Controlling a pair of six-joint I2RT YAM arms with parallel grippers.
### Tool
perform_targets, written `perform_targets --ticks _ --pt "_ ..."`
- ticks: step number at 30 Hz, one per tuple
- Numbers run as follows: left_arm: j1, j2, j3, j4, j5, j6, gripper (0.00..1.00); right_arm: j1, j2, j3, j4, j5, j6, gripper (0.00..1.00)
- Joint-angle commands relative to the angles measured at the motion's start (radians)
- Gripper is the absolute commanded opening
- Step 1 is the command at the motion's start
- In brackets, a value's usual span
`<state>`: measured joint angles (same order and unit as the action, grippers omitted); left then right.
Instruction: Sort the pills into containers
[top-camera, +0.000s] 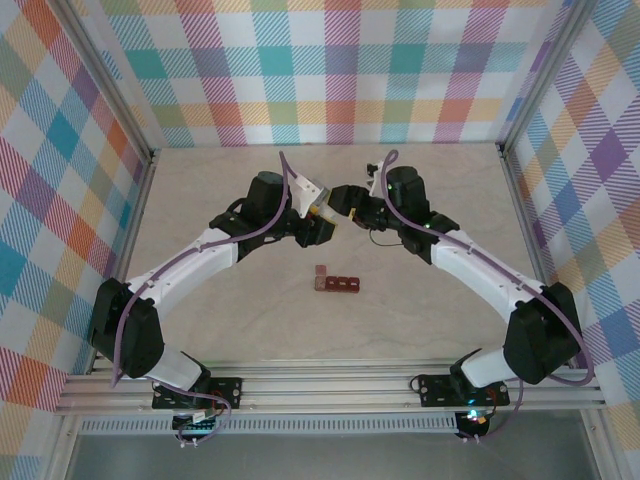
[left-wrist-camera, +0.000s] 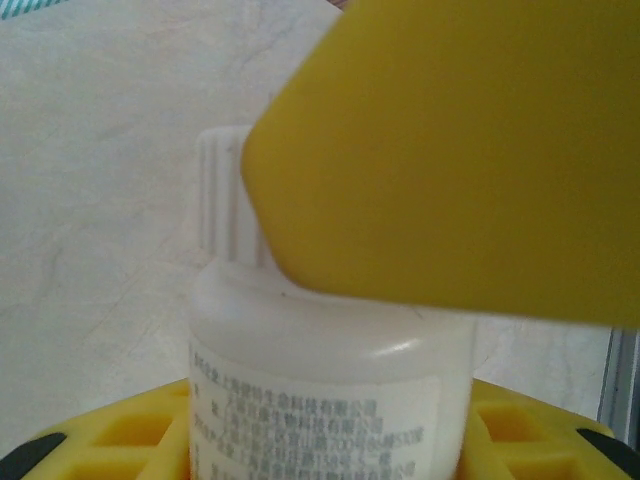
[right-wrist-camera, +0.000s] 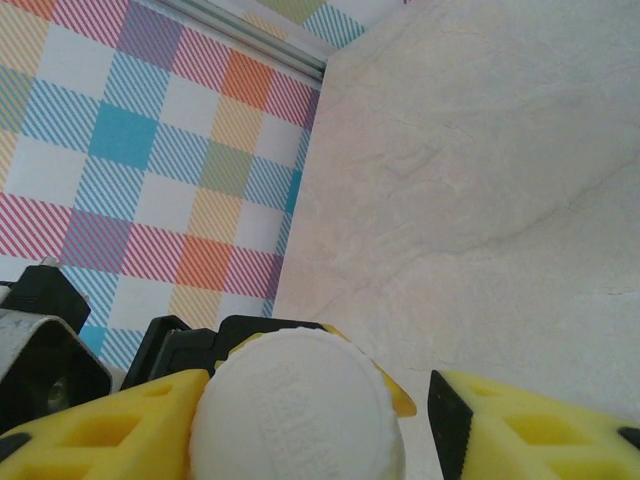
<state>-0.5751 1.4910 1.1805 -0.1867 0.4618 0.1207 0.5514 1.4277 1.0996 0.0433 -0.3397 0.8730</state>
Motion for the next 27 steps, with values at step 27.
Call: perform_targets --ticks 27 --pt "-0.005 -0.032 0.016 0.041 0.083 -0.010 0.00 -0.082 -0.130 -0.201 0.142 -0.071 -0.133 0.60"
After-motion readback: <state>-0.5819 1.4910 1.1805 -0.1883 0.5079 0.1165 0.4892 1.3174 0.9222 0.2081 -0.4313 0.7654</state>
